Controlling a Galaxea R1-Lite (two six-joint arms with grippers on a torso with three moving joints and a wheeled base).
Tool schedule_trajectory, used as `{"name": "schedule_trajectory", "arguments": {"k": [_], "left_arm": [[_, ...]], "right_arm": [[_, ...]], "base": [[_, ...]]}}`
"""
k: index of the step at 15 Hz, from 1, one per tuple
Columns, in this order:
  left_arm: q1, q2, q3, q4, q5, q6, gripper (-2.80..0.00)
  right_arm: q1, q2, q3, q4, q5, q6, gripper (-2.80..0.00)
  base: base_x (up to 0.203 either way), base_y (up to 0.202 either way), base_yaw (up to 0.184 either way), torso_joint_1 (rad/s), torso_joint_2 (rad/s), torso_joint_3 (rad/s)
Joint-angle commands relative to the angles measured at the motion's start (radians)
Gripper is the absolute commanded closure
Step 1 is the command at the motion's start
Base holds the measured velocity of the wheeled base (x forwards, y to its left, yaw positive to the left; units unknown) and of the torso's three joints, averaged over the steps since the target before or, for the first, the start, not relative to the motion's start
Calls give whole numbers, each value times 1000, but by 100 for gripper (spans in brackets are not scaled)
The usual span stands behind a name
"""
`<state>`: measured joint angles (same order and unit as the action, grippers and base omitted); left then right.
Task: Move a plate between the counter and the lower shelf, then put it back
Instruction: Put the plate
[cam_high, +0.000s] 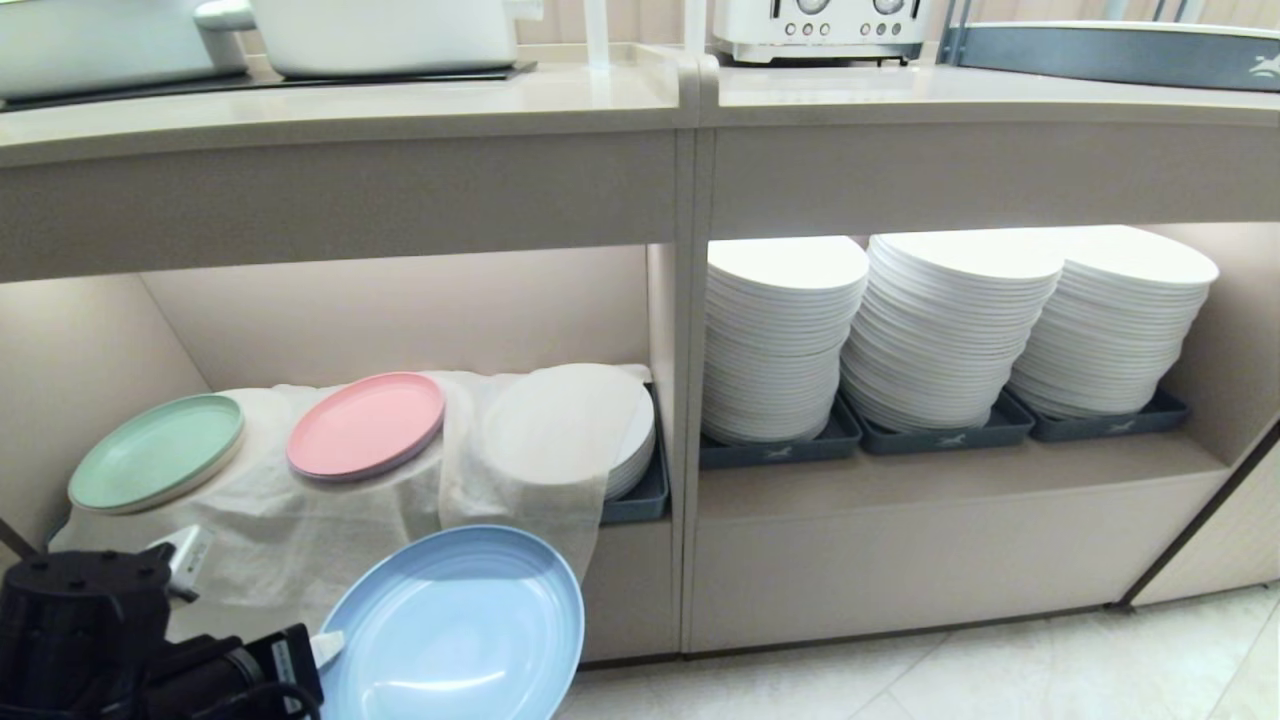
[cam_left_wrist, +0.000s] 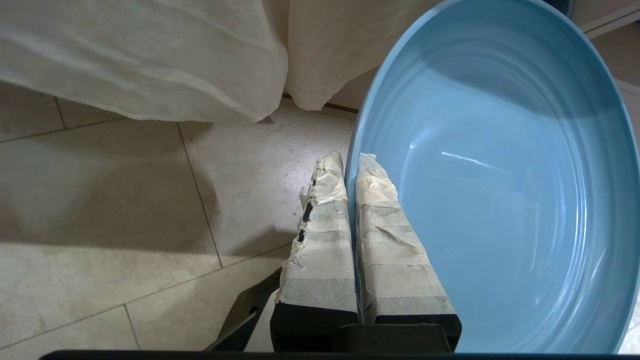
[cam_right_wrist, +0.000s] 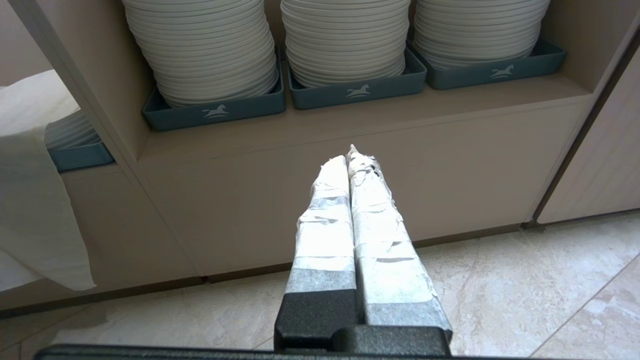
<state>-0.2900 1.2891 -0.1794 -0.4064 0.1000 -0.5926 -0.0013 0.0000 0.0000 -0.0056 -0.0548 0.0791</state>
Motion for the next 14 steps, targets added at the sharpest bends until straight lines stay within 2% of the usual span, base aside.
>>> {"name": "schedule_trajectory", "arguments": {"k": [1,14], "left_arm": [[0,4,-2,-3,0,-4,0],[2,6,-2,-3,-20,-4,0]], "right_arm": [[0,0,0,-1,0,1,0],[0,0,0,-1,0,1,0]], "base": [[0,0,0,0,0,0],[0,0,0,0,0,0]]}}
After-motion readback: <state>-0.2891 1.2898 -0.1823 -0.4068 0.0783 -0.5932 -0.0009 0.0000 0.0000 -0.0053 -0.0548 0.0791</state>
